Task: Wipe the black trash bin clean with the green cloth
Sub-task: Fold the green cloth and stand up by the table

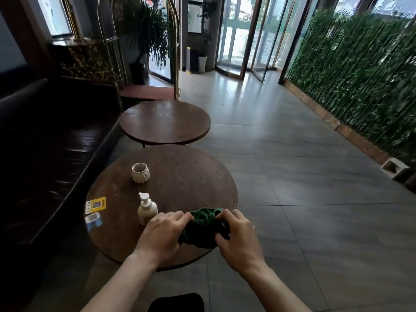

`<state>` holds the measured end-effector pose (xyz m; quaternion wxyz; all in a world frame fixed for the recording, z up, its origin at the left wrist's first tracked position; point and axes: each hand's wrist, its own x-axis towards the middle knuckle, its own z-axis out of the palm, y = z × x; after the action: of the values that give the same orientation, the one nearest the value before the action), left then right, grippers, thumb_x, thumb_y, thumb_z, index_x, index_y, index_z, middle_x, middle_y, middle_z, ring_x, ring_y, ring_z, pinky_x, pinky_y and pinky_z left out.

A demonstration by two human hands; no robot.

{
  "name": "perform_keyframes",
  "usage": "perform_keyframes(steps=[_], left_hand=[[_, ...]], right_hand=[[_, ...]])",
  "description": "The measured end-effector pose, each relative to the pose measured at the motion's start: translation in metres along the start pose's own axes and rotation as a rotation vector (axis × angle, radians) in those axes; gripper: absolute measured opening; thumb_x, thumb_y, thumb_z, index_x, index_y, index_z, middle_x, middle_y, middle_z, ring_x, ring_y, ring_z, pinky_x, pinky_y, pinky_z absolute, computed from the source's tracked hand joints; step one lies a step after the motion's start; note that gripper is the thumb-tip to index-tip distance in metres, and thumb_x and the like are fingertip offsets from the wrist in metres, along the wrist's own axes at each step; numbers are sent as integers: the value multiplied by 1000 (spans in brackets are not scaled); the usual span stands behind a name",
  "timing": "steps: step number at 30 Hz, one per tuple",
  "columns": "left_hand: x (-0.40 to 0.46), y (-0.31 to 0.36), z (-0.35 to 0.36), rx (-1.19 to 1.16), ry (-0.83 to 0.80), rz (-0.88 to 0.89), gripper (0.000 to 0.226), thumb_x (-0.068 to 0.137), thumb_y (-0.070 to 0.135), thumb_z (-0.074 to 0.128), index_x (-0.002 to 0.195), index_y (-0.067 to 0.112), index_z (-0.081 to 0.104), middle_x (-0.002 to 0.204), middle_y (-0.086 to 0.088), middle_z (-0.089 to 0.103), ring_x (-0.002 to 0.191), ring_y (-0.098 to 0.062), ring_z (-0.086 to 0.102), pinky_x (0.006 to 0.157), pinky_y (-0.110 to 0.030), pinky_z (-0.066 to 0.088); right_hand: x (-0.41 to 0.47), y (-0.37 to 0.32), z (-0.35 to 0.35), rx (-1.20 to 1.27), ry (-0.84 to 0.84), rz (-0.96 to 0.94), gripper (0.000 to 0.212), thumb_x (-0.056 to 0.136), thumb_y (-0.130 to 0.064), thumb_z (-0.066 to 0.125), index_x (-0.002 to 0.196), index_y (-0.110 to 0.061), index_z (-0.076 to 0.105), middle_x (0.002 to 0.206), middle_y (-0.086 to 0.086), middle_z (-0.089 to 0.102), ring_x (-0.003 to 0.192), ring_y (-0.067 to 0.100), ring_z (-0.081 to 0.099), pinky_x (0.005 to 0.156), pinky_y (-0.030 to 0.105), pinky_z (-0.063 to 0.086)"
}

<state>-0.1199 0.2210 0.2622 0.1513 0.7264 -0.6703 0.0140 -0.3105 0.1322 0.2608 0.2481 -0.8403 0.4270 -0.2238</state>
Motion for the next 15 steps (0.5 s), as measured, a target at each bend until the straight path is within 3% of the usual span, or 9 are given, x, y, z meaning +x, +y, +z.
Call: perform_keyframes(steps=[5,15], left_hand=[[42,-31,28,48,-55,32,49,58,5,79,104,21,71,80,6,68,76,-22,69,73,-35,57],[125,-77,123,84,-137,-48,57,52,4,83,106,19,72,82,5,70,75,-20,69,71,-34,59]], right_hand=[[45,9,27,-155,-35,-28,31,86,-17,69,115,-26,64,104,-7,58,91,17,63,78,30,55],[153,89,85,-182,-189,-39,31,85,-17,68,116,-22,64,101,-3,57,87,21,62,72,31,52]])
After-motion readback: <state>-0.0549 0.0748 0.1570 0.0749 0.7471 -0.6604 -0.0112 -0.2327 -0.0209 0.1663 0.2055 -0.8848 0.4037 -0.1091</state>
